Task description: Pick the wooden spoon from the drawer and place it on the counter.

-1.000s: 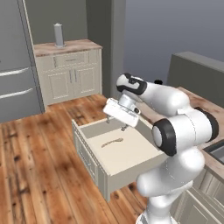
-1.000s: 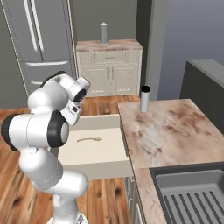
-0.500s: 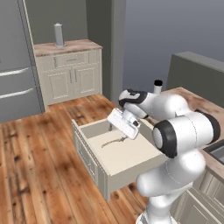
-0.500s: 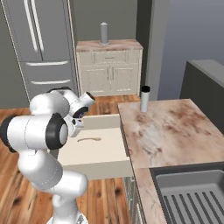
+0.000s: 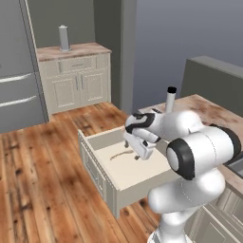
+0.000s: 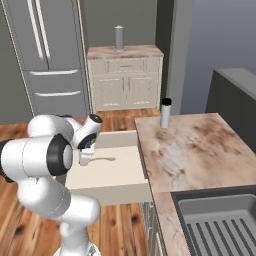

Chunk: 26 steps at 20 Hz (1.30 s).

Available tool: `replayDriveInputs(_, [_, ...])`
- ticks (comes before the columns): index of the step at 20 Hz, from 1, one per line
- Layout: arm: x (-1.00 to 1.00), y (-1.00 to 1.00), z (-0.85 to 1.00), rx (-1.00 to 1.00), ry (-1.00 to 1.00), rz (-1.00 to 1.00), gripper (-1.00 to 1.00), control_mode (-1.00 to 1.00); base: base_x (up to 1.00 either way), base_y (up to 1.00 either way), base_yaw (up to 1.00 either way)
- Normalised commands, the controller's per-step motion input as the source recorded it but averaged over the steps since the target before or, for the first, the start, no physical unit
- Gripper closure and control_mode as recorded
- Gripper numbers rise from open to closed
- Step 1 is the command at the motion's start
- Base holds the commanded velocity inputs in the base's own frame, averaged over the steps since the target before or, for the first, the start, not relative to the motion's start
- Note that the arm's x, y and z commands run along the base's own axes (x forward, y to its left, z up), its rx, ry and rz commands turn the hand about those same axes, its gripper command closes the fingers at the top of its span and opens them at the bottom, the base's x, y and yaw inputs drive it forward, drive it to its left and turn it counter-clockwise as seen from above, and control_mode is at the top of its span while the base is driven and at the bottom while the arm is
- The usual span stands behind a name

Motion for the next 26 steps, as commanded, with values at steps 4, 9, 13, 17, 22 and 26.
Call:
replayDriveInputs(4, [0.29,-0.49,-0.17,-0.21,0.0,-0.02,-1.0,-1.0,0.0,0.0,0.0])
replayDriveInputs(9, [0.53,-0.24,0.0,-0.11,0.0,0.02,-1.0,-1.0,0.0,0.0,0.0])
replayDriveInputs(13, [0.57,-0.01,-0.09,-0.07,0.0,0.05,-1.0,-1.0,0.0,0.0,0.0])
replayDriveInputs(17, [0.5,0.0,-0.39,-0.07,-0.01,0.07,-1.0,-1.0,0.0,0.0,0.0])
replayDriveInputs(22, [0.41,0.0,-0.58,-0.06,-0.06,0.05,-1.0,-1.0,0.0,0.0,0.0])
replayDriveInputs(26, [0.31,0.01,-0.56,-0.02,-0.1,0.04,-1.0,-1.0,0.0,0.0,0.0])
